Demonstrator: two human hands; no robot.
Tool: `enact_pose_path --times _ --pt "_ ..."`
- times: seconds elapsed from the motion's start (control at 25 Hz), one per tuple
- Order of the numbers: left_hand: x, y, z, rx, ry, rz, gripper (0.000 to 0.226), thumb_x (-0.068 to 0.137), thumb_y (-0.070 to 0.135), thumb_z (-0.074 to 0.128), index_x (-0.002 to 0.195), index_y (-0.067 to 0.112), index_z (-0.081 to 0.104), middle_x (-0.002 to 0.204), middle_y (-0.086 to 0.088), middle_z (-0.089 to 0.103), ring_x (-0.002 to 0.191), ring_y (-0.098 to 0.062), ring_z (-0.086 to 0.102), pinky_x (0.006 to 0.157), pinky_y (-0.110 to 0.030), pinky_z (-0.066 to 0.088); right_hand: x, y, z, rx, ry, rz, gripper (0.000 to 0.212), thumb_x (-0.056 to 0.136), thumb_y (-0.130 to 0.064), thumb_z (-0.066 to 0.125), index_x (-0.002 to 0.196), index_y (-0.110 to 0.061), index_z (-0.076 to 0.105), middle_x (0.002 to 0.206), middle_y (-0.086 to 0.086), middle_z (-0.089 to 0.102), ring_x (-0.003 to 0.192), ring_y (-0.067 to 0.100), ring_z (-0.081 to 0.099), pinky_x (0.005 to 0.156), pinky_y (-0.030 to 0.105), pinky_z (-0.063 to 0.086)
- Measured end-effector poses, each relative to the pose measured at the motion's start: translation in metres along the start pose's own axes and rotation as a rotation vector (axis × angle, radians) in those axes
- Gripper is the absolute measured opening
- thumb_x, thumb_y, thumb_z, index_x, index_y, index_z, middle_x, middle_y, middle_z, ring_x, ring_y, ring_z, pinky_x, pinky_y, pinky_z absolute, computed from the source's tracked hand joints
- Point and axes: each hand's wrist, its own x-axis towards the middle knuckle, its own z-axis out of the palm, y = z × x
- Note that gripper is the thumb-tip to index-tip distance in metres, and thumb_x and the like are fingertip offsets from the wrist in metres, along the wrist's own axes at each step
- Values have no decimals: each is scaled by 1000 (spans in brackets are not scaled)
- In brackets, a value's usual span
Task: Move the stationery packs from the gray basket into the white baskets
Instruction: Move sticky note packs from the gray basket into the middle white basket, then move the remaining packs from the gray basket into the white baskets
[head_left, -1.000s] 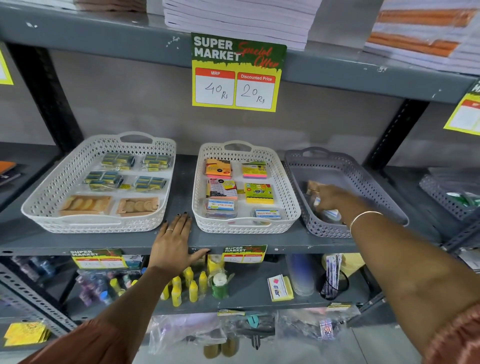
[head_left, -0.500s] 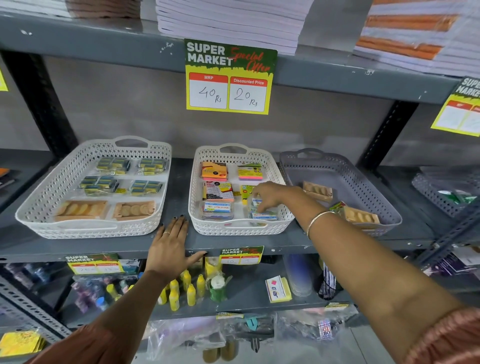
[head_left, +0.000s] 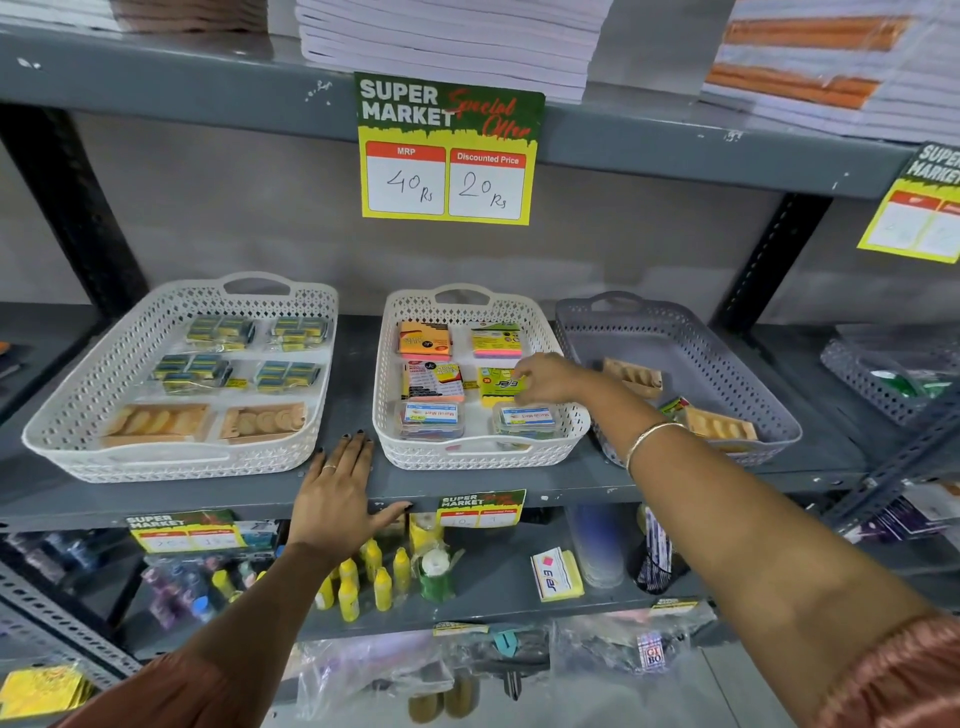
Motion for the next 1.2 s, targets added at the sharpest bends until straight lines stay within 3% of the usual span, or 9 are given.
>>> enact_pose_path --times 0.08,0.16,0.32,0.48,0.6,0.76,0.92,1.08,1.2 --pt "0 0 0 2 -4 0 104 75 82 10 132 3 45 136 -15 49 127 -29 43 105 -48 33 -2 24 -13 16 194 100 40 90 -12 57 130 -5 54 134 15 55 121 30 54 97 37 46" --pt "1 0 0 0 -6 1 104 75 82 10 131 2 46 134 -16 50 125 -30 44 103 -48 34 -12 56 -17 -205 268 293 37 91 -5 51 127 -4 54 131 18 56 120 32 55 95 39 48" --pt "1 -1 1 -6 -1 9 104 75 82 11 130 1 47 133 -16 51 125 -30 44 102 -49 35 -43 111 1 -352 177 652 48 96 -18 44 141 -4 39 145 19 39 137 36 35 109 46 37" --pt "1 0 2 -1 13 11 104 75 82 11 129 1 48 133 -17 52 124 -30 45 102 -49 36 -52 133 13 -344 38 833 47 93 -21 50 138 -9 49 142 11 51 132 31 47 106 41 43" --pt "2 0 1 -1 15 11 104 75 81 11 129 0 48 132 -17 52 124 -30 46 101 -49 36 -48 133 14 -395 30 790 42 94 -16 50 135 -9 53 140 9 54 131 29 49 102 38 45" --pt "0 1 0 3 17 15 103 75 81 13 130 1 47 133 -16 52 124 -30 46 101 -48 37 -36 117 4 -332 133 790 44 97 -19 43 140 -9 46 144 15 47 136 33 40 108 46 39" --pt "-5 1 -7 -8 37 65 92 77 75 29 132 2 43 134 -16 51 124 -29 46 106 -42 29 -7 66 -31 -239 267 692 65 82 -37 60 138 -7 45 146 19 43 135 37 41 106 52 39" --pt "-28 -7 -27 36 162 238 74 87 61 32 134 5 36 137 -16 47 129 -28 32 110 -38 11 21 -38 -64 -108 483 381 66 81 -43 61 133 -7 43 137 18 44 129 35 42 102 49 41" --pt "-38 -44 -54 22 322 87 75 86 58 35 136 3 30 142 -18 39 132 -29 25 111 -39 6 40 -132 -59 -17 471 110 68 82 -44 62 136 -10 39 139 16 40 132 33 37 100 46 43"
